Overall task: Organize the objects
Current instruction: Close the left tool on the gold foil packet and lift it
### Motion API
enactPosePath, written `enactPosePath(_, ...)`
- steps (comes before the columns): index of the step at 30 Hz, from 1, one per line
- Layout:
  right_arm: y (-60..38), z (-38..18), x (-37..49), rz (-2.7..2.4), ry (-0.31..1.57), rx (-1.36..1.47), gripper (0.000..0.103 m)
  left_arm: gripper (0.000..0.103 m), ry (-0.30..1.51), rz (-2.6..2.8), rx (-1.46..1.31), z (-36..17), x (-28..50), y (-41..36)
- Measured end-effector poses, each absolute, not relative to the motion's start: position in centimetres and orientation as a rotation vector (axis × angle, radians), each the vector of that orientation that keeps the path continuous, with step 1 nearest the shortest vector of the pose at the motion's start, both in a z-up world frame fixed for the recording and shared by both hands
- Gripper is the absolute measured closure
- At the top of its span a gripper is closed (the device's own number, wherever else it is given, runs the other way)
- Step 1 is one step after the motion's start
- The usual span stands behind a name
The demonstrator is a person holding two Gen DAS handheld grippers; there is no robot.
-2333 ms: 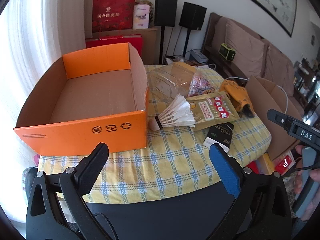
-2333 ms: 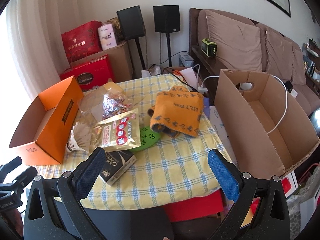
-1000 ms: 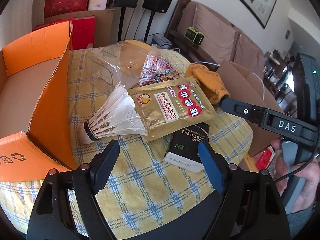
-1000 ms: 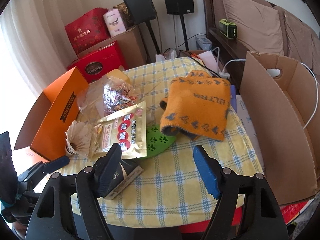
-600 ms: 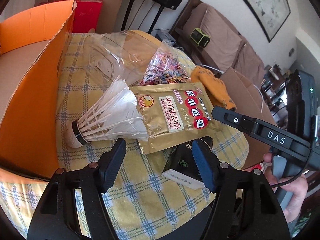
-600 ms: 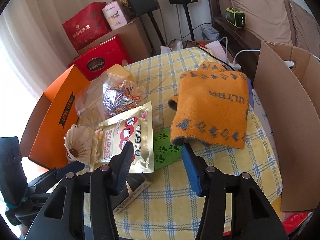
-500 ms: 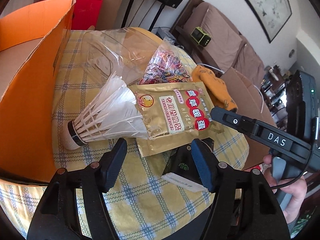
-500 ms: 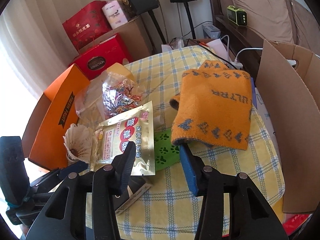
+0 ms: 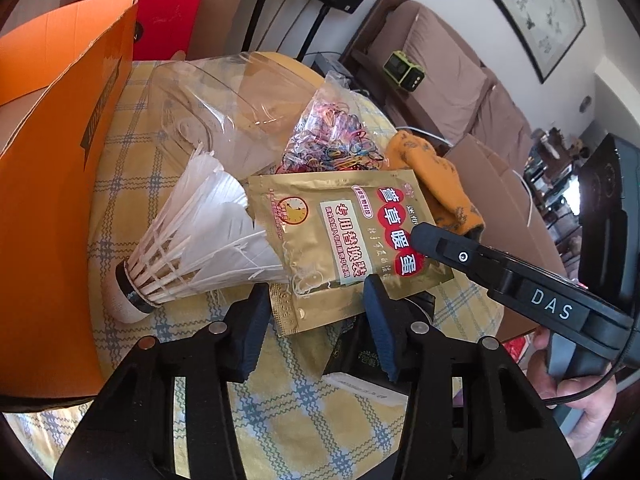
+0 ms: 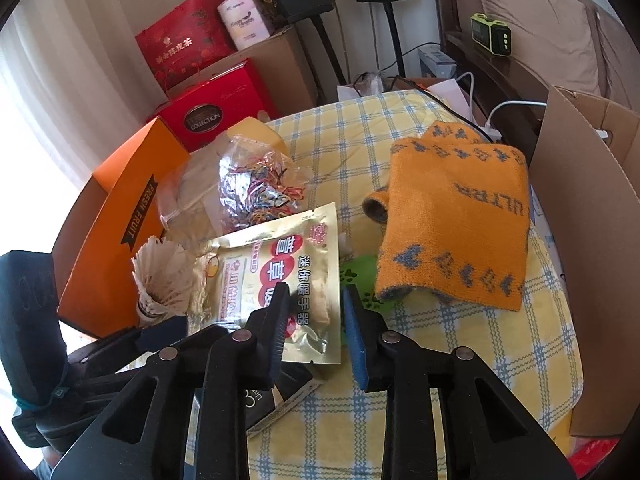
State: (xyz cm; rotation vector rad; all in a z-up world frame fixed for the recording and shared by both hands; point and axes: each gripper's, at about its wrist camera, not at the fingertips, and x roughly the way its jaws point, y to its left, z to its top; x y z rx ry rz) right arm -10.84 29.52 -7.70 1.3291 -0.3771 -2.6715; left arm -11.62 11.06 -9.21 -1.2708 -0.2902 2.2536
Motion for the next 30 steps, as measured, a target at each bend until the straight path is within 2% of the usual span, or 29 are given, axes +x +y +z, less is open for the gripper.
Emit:
enactPosePath(1,29.3,-7.6,-10.9,-2.681,-0.358,1.329,0.078,0.068,-0.291,2.256,-1.27,-9.0,-11.5,10.9)
enactPosePath(4,29.1,-7.5,-10.8,-2.691,-0.339,1.321,0.081,0.073,-0.289,2.259,-1.274,-8.8,-11.4,10.8)
enactPosePath(6,29.1,-7.3,-10.7,-2.684,-0.351,1.314,0.087,0.073,-0.295,2.254,-1.267,-8.7,-11.4,10.7)
enactPosePath(9,29.0,-7.1,-10.4,-2.678,-0.349,1.302,0.088,0.073,-0.308,2.232,-1.248,-8.3,-11.0,10.7)
enactPosePath(15,28.9,-6.9,-9.5,-2.682,-0.346,1.298,0.089,0.073,-0.292,2.226,-1.264,-8.4,-10.8,10.8)
enactPosePath(20,29.2,-7.7,-9.6,-2.664,-0.356,1.342,0.089,0.069,-0.415,2.157,-1.309,-9.3,-11.5,10.0)
enactPosePath(25,29.3,-7.9,-9.8,-2.642,-0.387,1.34,0.087,0.069,-0.39,2.145,-1.301,-8.9,-11.8,10.8)
enactPosePath(30,29.0,-7.7,-9.6,-2.662,-0.346,1.329,0.087,0.082,-0.343,2.17,-1.282,-8.1,-11.4,11.1)
